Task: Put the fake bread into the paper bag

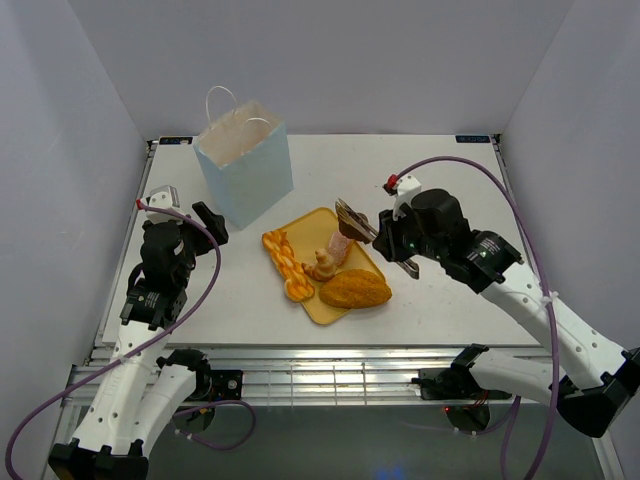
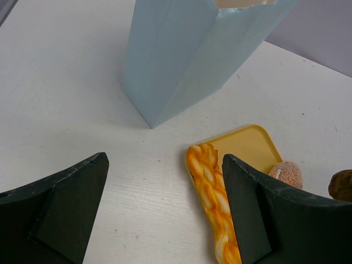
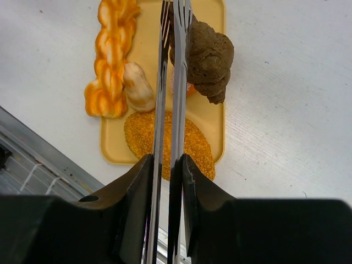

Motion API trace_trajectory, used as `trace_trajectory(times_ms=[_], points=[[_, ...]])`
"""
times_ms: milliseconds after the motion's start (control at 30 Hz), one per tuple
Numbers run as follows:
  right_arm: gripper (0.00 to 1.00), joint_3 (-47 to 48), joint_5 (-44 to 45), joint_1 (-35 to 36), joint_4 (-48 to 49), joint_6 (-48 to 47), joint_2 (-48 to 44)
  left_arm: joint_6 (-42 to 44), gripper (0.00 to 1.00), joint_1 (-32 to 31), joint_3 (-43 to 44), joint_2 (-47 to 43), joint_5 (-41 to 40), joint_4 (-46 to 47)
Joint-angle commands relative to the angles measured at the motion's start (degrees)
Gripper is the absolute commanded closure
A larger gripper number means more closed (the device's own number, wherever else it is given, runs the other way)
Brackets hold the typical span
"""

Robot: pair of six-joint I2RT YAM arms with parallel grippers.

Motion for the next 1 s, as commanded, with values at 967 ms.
trace_trajectory(times_ms=[967], points=[[0.75,57.18,-7.95,0.28,11.29,2.11,33.15,-0.02,0.05,0.28,0.26,-0.30,1.79,0.65]])
